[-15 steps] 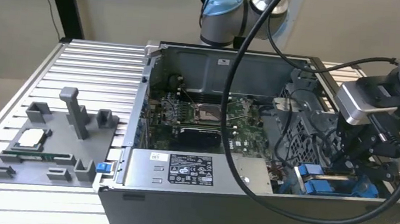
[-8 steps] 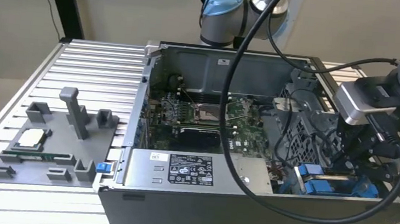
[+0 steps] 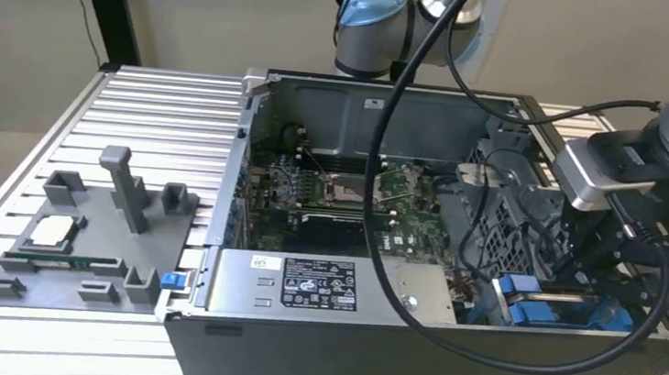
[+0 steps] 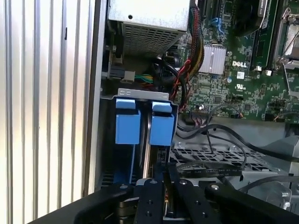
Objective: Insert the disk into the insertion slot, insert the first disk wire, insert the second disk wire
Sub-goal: 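Insert the second disk wire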
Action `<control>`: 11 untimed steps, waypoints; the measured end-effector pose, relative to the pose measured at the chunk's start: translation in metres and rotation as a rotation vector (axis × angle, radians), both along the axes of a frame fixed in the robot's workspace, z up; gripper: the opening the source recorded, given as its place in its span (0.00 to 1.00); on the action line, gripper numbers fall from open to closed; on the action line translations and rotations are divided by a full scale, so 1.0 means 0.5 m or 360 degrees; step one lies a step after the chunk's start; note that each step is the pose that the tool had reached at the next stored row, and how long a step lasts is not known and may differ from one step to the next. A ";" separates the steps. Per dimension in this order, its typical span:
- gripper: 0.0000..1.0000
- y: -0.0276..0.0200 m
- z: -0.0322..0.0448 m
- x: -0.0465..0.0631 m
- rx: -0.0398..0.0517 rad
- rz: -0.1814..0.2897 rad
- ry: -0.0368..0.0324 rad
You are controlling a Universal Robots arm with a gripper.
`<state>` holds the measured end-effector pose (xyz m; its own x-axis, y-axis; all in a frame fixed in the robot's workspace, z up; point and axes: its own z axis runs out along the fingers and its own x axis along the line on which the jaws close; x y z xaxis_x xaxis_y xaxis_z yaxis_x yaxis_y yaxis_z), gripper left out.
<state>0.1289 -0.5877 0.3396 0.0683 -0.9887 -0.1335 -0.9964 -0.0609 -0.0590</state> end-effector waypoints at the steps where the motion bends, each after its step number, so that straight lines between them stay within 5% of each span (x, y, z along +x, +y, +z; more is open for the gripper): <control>1: 0.00 0.0003 -0.002 -0.001 -0.0004 -0.0001 0.0000; 5: 0.00 0.0015 -0.011 -0.002 -0.0012 -0.0005 0.0000; 8: 0.00 0.0020 -0.007 -0.002 -0.0006 -0.0005 0.0000; 9: 1.00 0.0015 0.000 -0.002 -0.0004 -0.0005 0.0000; 11: 1.00 0.0012 0.022 -0.002 -0.0009 -0.0005 0.0000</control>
<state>0.1278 -0.5871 0.3505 0.0653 -0.9896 -0.1280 -0.9966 -0.0581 -0.0590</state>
